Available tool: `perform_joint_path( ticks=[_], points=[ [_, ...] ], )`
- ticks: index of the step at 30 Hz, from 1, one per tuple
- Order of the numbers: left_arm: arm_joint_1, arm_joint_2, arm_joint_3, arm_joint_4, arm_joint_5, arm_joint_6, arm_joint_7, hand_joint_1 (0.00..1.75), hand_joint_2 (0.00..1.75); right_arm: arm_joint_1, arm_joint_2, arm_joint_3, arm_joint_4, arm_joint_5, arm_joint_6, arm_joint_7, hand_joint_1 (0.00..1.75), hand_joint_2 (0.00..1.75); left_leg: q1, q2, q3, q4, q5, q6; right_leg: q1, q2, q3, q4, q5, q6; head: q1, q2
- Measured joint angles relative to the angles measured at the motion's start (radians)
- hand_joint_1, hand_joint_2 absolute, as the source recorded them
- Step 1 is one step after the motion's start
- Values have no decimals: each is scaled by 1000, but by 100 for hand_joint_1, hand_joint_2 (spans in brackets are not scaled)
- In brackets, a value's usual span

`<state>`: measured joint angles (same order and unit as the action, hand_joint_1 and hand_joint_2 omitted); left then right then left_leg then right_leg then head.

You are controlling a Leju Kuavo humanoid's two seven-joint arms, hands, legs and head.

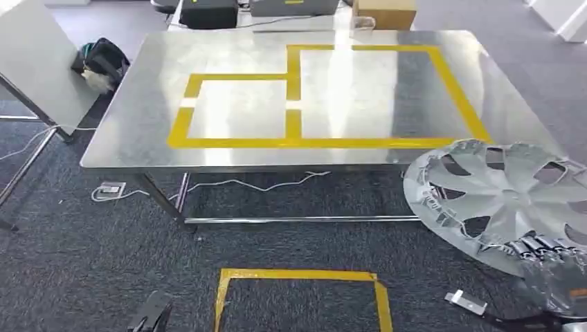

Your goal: Take the parts from the cabinet and place them on the table.

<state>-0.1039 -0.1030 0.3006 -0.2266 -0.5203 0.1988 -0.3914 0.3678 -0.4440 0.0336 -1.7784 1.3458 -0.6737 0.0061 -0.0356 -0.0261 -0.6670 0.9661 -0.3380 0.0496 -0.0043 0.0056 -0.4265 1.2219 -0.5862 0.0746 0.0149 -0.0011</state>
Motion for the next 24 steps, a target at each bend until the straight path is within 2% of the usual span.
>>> perform_joint_path(
  ticks=[1, 3, 4, 5, 6, 7, 8, 9, 10, 11, 12, 13, 14, 15, 16, 17, 18, 19, 21, 22, 23, 24],
  points=[
    [2, 0, 1, 0, 0, 0, 0, 0, 0, 3, 0, 0, 0, 2, 0, 0, 175, 175, -1, 1, 26, 0, -23, 5, 5, -1, -57, 37, -66, -2, 0, 0],
    [9, -1, 2, 0, 1, 1, 0, 0, 0, 9, 0, 0, 0, 2, 0, 0, 175, 175, -6, 1, 80, -1, -58, 13, 10, -1, -133, 35, -194, -21, 3, 0],
    [9, -1, 3, 0, 1, 2, 0, 0, 0, 10, 0, 2, 0, 2, 0, 0, 175, 175, -8, -1, 99, -1, -74, 16, 13, 0, -156, 23, -226, -27, 4, 0],
    [8, -1, 3, 0, 2, 3, 0, 0, 0, 10, 0, 2, 0, 2, 0, 1, 175, 175, -13, -7, 131, -1, -98, 19, 17, 0, -190, -13, -246, -37, 4, 0],
    [8, 0, 5, 0, 8, 6, 0, 0, 0, 9, 0, 2, 0, 2, 0, 3, 175, 175, -17, -13, 159, -1, -119, 21, 21, 1, -215, -56, -221, -49, 5, 0],
    [9, -1, 9, 0, 12, 11, 0, 0, 0, 11, 0, 2, 0, 4, 0, 6, 175, 175, -20, -13, 186, -2, -139, 22, 26, 4, -231, -114, -86, -57, 5, 0],
    [12, -3, 17, 3, 21, 16, 0, 0, 0, 18, 0, 2, 0, 7, 0, 7, 175, 175, -21, -15, 194, 0, -158, 23, 33, 5, -238, -175, 129, -65, 6, 0],
    [12, -3, 24, 4, 32, 26, -3, 0, 0, 30, 3, 4, 2, 11, 0, 13, 175, 175, -29, -27, 216, 9, -176, 20, 34, 8, -242, -196, 188, -65, 3, 0],
    [14, -5, 31, 4, 45, 29, -5, 0, 0, 35, 2, 4, -1, 20, 0, 15, 175, 175, -31, -30, 229, 3, -194, 17, 34, 9, -218, -192, 201, -65, 1, 0],
    [16, -4, 41, 3, 56, 32, -8, 0, 0, 40, 5, 5, -7, 22, 0, 20, 175, 175, -31, -29, 236, 19, -191, 17, 32, 11, -211, -193, 194, -66, 3, 0],
    [13, -3, 51, 3, 66, 38, -9, 0, 0, 40, 5, 6, -11, 29, 0, 24, 175, 175, -32, -28, 222, 41, -184, 16, 25, 10, -207, -194, 189, -69, 2, 0],
    [11, 8, 61, 3, 75, 44, -10, 0, 0, 41, 8, 8, -13, 34, 0, 30, 175, 175, -36, -22, 207, 67, -184, 10, 19, 7, -205, -195, 188, -68, 6, 0],
    [8, 2, 69, 3, 81, 47, -10, 0, 0, 45, 8, 9, -15, 38, 0, 34, 175, 175, -32, -5, 180, 110, -203, -9, 16, 7, -205, -196, 183, -75, 0, 0],
    [4, 0, 75, 3, 86, 48, -10, 0, 0, 51, 9, 10, -23, 43, 0, 38, 175, 175, -22, 4, 146, 165, -241, -25, 13, 7, -204, -196, 179, -76, -3, 0],
    [3, 0, 79, 3, 89, 51, -10, 0, 0, 55, 9, 12, -26, 47, 1, 44, 175, 175, -12, 10, 108, 231, -288, -37, 11, 6, -201, -196, 175, -74, -2, 0],
    [3, 0, 87, 3, 94, 55, -10, 0, 0, 58, 10, 15, -26, 49, 1, 52, 175, 175, -1, 12, 67, 293, -321, -45, 9, 6, -199, -196, 170, -72, -2, 0],
    [4, 0, 93, 3, 95, 60, -10, 0, 0, 60, 10, 18, -26, 52, 1, 59, 175, 175, 7, 13, 37, 326, -332, -51, 7, 6, -198, -196, 166, -69, -3, 0],
    [5, 0, 98, 3, 95, 68, -12, 0, 0, 64, 11, 22, -26, 52, 2, 66, 175, 175, 11, 14, 28, 318, -316, -54, 5, 6, -196, -196, 165, -68, -2, 0],
    [5, 0, 103, 3, 95, 81, -17, 0, 0, 71, 11, 27, -27, 54, 2, 73, 175, 175, 13, 14, 55, 226, -242, -52, 5, 7, -191, -196, 162, -65, -3, 0],
    [5, 2, 106, 3, 95, 84, -17, 0, 0, 72, 11, 32, -27, 56, 2, 77, 175, 175, 10, 15, 99, 119, -178, -43, 6, 7, -188, -196, 162, -64, -3, 0],
    [4, 4, 111, 3, 94, 87, -17, 0, 0, 72, 11, 35, -27, 56, 2, 79, 175, 175, 4, 20, 131, 46, -141, -30, 5, 6, -186, -196, 162, -63, -2, 0],
    [1, 3, 113, 3, 94, 88, -17, 0, 0, 73, 12, 37, -27, 58, 2, 81, 175, 175, 1, 20, 133, 18, -163, -24, 10, 8, -188, -192, 161, -57, -3, 0]
  ],
)
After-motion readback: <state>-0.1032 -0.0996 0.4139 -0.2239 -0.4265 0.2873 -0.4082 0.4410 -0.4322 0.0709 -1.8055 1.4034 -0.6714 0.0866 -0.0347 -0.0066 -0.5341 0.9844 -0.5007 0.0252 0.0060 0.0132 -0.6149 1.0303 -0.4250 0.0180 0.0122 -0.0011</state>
